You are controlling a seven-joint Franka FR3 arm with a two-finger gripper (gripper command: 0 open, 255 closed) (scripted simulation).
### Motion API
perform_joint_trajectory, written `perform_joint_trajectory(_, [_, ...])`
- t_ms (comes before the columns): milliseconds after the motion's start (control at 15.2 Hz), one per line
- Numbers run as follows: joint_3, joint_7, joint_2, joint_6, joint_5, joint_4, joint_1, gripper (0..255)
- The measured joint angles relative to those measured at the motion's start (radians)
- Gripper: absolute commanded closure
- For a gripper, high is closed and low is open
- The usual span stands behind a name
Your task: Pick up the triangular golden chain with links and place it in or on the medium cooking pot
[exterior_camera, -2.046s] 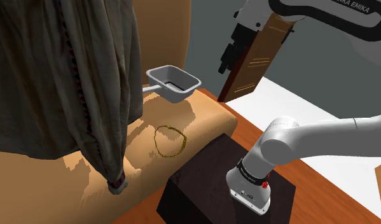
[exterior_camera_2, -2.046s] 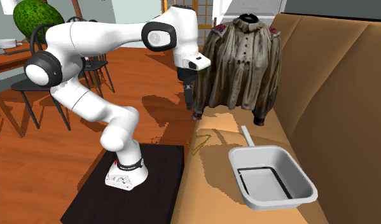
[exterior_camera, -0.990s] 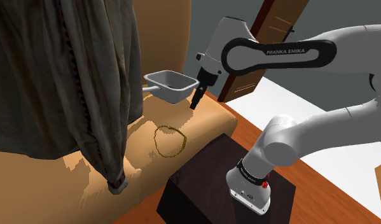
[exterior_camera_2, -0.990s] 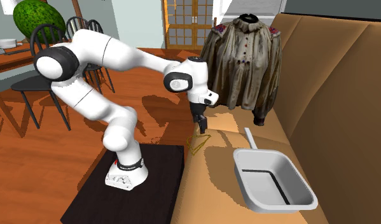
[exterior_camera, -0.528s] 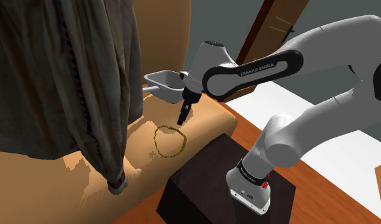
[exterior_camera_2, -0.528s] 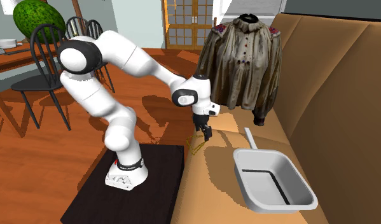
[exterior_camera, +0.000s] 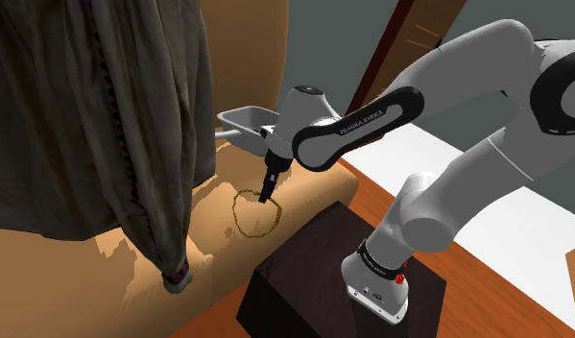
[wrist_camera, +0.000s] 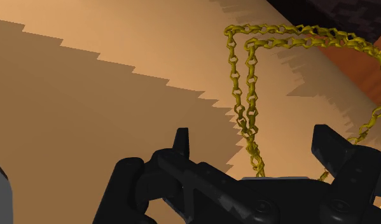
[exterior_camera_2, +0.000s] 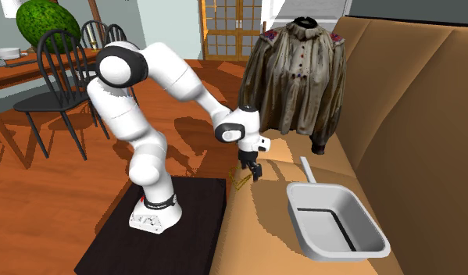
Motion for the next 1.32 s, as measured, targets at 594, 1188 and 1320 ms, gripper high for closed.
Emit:
perform_joint_trajectory(594, [0.003,0.001,0.041,0.048,0.000,-0.006,0.000,255])
perform_joint_trajectory(1188, [0.003,0.001,0.041,0.048,0.000,-0.006,0.000,255])
perform_joint_trajectory(1320, [0.002,0.000,0.036,0.041,0.000,-0.004,0.000,255])
